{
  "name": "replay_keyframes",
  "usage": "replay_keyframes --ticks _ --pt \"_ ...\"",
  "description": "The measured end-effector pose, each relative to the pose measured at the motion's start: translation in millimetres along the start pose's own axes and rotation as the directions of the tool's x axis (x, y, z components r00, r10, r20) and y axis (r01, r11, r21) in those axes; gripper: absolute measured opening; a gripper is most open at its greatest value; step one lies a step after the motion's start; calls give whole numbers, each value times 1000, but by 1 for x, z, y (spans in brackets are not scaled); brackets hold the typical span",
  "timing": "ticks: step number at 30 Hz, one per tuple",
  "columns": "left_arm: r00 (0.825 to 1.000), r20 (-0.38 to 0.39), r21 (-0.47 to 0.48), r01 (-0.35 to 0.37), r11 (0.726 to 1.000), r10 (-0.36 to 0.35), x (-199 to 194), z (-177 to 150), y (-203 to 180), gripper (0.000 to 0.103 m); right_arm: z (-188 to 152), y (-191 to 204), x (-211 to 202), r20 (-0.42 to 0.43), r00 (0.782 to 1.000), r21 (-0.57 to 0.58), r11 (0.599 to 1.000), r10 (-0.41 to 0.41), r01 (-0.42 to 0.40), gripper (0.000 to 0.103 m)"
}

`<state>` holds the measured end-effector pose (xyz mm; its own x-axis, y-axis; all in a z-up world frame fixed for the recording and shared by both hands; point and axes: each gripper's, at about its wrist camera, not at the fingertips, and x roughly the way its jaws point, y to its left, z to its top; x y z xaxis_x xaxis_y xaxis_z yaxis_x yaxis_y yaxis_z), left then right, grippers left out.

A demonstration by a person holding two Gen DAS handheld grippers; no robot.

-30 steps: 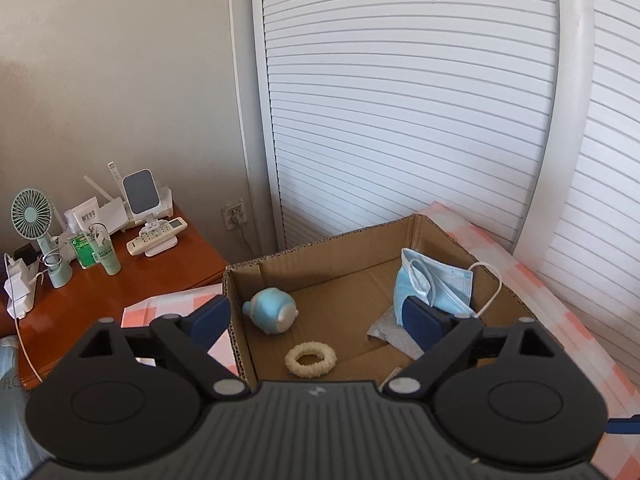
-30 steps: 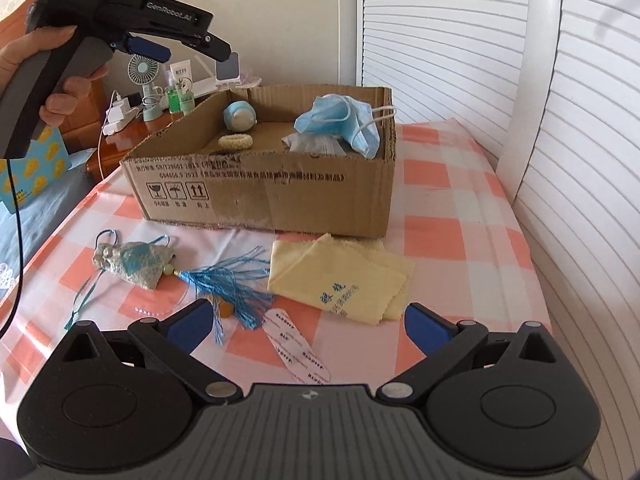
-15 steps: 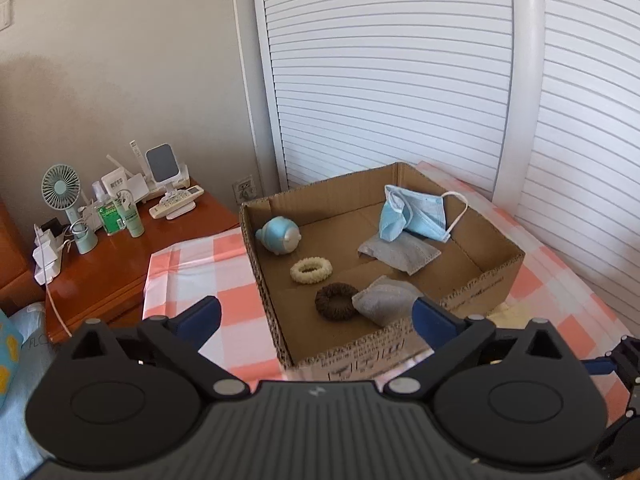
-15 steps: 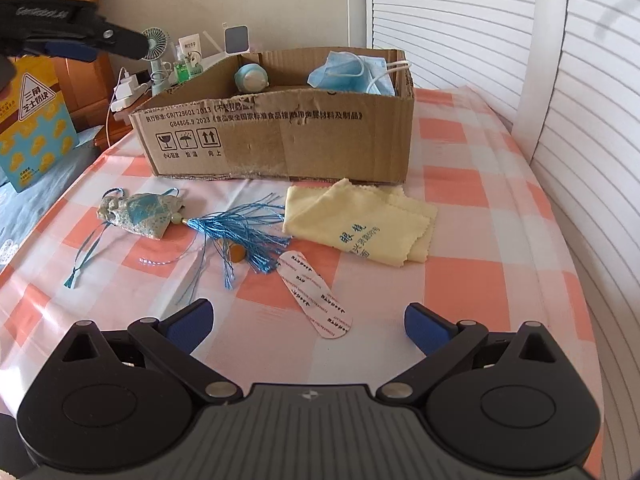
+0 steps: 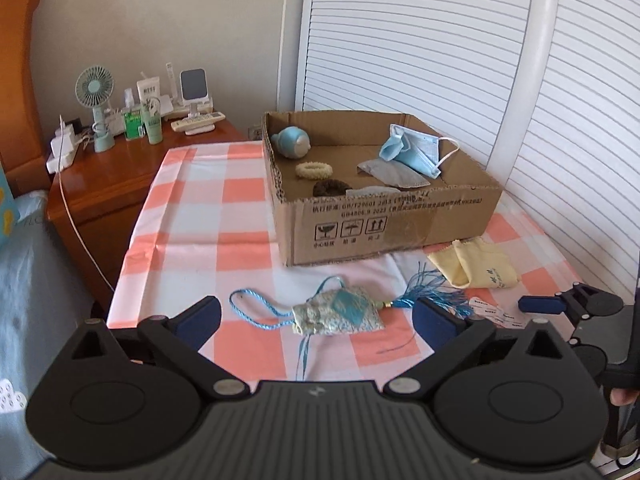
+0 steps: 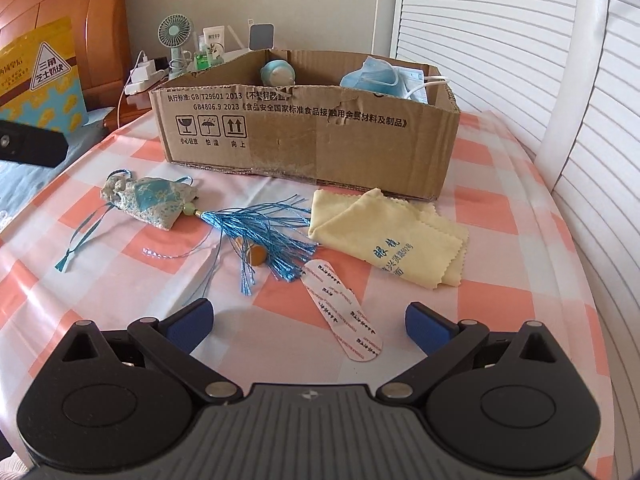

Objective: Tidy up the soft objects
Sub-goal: 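Move the left tool to the blue floral tasselled sachet while the right tool approaches the white bandage strip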

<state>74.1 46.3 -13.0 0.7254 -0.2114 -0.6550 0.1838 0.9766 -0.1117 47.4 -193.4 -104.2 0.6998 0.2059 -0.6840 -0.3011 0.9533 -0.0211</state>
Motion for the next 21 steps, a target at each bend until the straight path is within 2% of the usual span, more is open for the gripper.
replay_keyframes --ticks 9,13,21 --pt "999 -43 -70 -23 997 20 5 -16 17 101 8 1 8 -4 998 -56 997 58 -58 103" --pt "999 -49 -71 -26 997 22 6 -18 19 101 9 4 8 -17 997 -69 995 74 -75 103" --pt "998 -59 -68 -16 998 12 11 -20 21 101 -3 27 -12 -45 984 -117 978 170 -175 103"
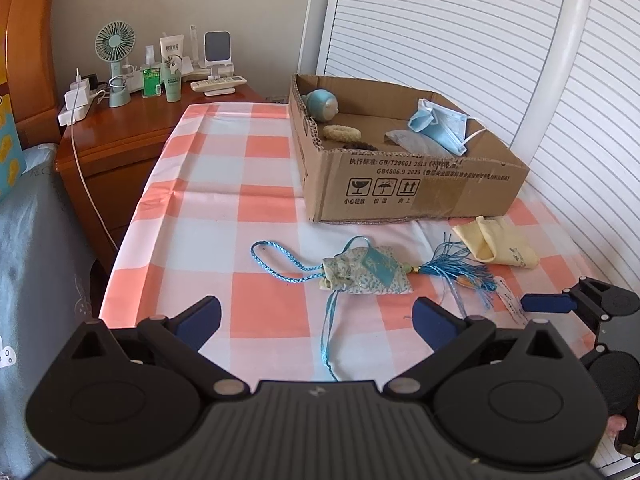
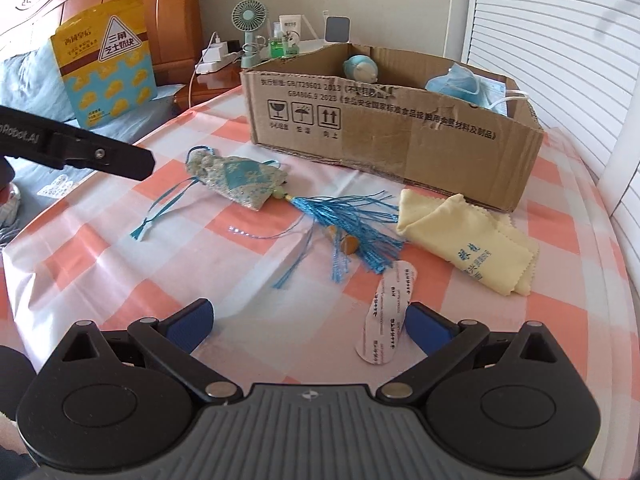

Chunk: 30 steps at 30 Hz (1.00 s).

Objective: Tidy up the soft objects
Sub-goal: 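Move the left tool to the blue floral tasselled sachet while the right tool approaches the white bandage strip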

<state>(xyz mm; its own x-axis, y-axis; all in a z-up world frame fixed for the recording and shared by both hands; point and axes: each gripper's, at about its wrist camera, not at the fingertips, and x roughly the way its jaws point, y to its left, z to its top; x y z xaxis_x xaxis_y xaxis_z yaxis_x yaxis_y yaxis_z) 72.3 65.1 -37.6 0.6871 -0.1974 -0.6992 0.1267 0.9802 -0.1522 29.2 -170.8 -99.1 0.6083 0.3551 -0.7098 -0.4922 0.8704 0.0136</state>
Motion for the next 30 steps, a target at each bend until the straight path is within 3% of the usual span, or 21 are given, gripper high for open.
replay_keyframes --ticks 10,20,30 --pt "999 -23 77 38 996 -37 18 2 -18 101 -5 7 -1 27 997 24 997 -70 69 103" --pt "1000 -15 182 -3 983 6 56 17 -43 101 -6 6 -1 41 997 18 998 -67 66 103" --pt "999 -34 204 -32 978 39 82 12 -53 97 -9 5 -1 59 996 10 998 -60 59 103"
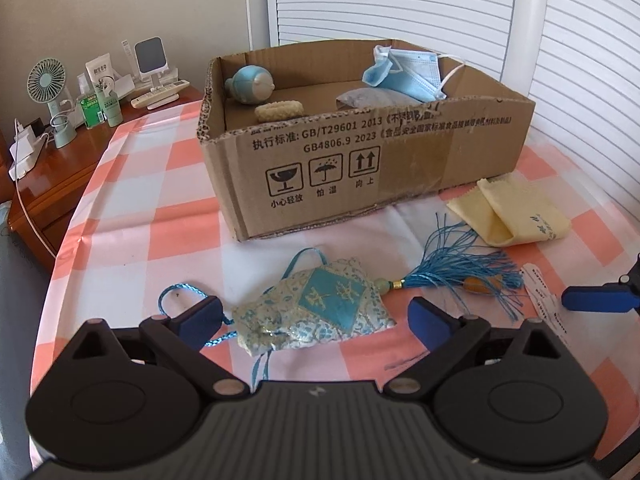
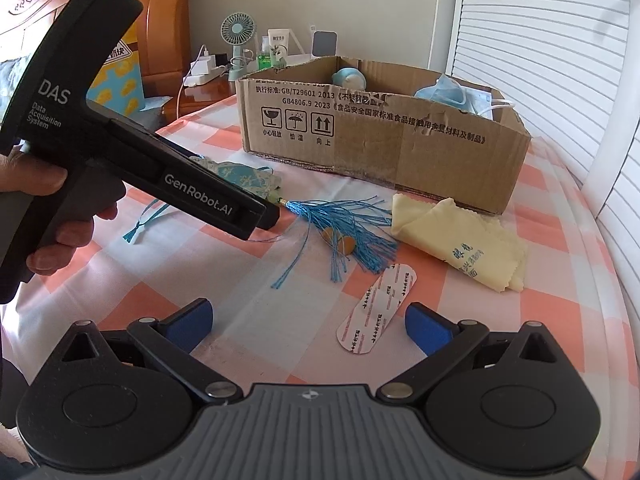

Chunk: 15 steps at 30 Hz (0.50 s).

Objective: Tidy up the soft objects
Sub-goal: 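Move the left tool to the blue floral tasselled sachet while the right tool approaches the white bandage strip, then close the left tool on the tasselled sachet while the right tool grips the white bandage strip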

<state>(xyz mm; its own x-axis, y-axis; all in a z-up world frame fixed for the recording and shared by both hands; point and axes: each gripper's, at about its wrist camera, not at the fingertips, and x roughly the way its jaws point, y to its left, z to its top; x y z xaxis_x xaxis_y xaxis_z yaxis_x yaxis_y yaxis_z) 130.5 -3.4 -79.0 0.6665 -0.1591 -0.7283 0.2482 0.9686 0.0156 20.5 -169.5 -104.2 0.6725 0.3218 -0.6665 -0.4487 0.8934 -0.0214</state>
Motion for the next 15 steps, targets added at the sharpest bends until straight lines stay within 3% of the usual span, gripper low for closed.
replay_keyframes --ticks 5,15 --pt "1000 13 -32 14 999 -14 -1 1 0 80 0 0 1 5 1000 -1 1000 1 -1 103" --pt "999 34 -50 23 999 -21 -6 -1 -3 62 1 -2 1 6 1000 11 1000 -13 13 103"
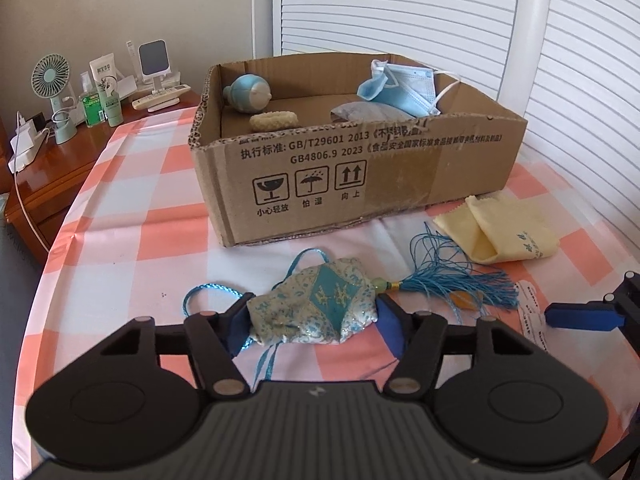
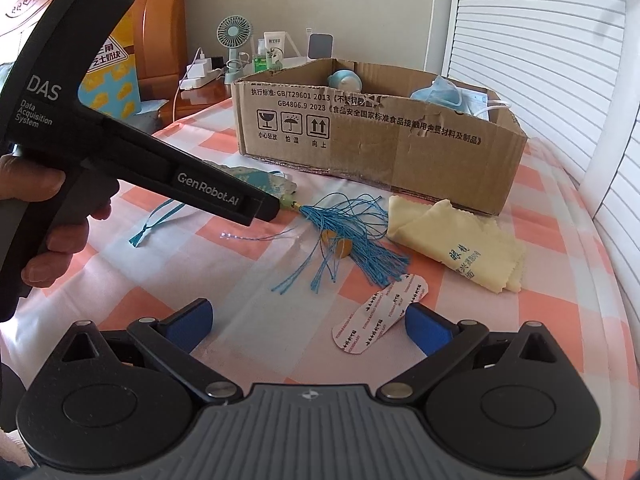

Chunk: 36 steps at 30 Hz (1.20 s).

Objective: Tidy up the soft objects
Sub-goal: 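Close the left tool on the tasselled sachet while the right tool grips the white bandage strip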

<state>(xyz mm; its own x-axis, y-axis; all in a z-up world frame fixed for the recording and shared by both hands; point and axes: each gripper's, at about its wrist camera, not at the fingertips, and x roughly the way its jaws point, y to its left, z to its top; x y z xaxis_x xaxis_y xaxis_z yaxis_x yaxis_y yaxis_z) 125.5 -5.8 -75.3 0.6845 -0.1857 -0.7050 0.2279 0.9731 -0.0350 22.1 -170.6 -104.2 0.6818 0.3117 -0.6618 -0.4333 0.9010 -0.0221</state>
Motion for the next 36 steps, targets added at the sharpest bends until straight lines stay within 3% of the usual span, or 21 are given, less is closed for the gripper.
replay_keyframes --ticks 6,19,23,32,36 --pt "1000 -5 -13 -23 1000 23 -8 -3 13 61 2 -12 0 -7 998 52 996 -68 68 103" --pt "1000 -8 -29 -14 999 14 -13 -9 22 61 -7 -45 -12 -50 966 109 960 -254 258 103" --pt "1000 -7 -29 -9 1000 9 -13 -9 22 61 -11 -52 -17 -56 961 127 953 -270 275 99" --pt "1000 -7 -29 -3 1000 3 -13 -9 23 61 2 -32 -4 3 990 80 987 -138 137 69" --pt "1000 -6 -30 0 1000 0 -12 -8 24 61 9 -31 0 11 994 72 992 -108 107 45"
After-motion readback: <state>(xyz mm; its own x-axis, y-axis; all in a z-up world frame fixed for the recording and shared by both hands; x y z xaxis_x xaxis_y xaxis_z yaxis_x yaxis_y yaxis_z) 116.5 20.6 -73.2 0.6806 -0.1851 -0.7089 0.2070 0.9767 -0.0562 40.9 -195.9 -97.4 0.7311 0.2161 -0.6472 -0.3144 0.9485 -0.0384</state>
